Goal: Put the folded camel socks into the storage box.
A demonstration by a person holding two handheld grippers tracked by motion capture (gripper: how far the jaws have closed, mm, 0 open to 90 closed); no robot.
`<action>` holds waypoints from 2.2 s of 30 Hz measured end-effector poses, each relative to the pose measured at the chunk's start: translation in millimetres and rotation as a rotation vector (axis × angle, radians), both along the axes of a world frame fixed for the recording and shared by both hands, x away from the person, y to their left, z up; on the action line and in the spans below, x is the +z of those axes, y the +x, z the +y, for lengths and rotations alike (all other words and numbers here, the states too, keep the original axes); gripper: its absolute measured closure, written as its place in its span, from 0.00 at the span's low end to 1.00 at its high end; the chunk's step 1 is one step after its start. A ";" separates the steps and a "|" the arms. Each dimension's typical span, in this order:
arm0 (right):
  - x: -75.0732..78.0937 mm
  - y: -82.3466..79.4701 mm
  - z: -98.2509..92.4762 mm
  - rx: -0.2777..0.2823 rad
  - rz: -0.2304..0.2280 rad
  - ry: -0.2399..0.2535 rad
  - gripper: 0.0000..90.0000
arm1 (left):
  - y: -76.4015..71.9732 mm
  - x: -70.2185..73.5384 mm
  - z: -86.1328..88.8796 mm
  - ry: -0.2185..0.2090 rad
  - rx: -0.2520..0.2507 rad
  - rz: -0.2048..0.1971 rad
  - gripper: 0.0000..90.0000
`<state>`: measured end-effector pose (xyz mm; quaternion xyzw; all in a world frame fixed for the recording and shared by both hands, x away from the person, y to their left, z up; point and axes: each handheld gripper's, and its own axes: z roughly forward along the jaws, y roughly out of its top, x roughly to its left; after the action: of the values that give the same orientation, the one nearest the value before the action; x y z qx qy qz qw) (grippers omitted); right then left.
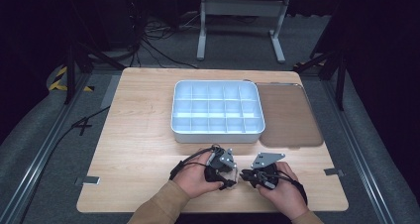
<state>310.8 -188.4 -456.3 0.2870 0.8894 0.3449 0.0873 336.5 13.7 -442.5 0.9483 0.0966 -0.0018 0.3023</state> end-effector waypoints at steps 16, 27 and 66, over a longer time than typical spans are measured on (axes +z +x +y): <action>11.6 4.3 11.9 -0.133 0.019 0.176 0.64 | -3.2 -3.3 0.6 0.011 0.003 -0.027 0.44; -5.0 9.5 27.5 -0.162 0.061 0.135 0.52 | -3.3 -2.6 4.6 -0.017 0.020 0.005 0.44; -13.4 16.8 24.2 -0.046 0.158 0.182 0.83 | -1.6 23.8 34.4 -0.047 0.106 -0.006 0.41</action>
<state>327.7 -164.2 -469.7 0.3406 0.8517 0.3983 -0.0017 334.9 48.1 -418.6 0.9345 0.1457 0.0150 0.3243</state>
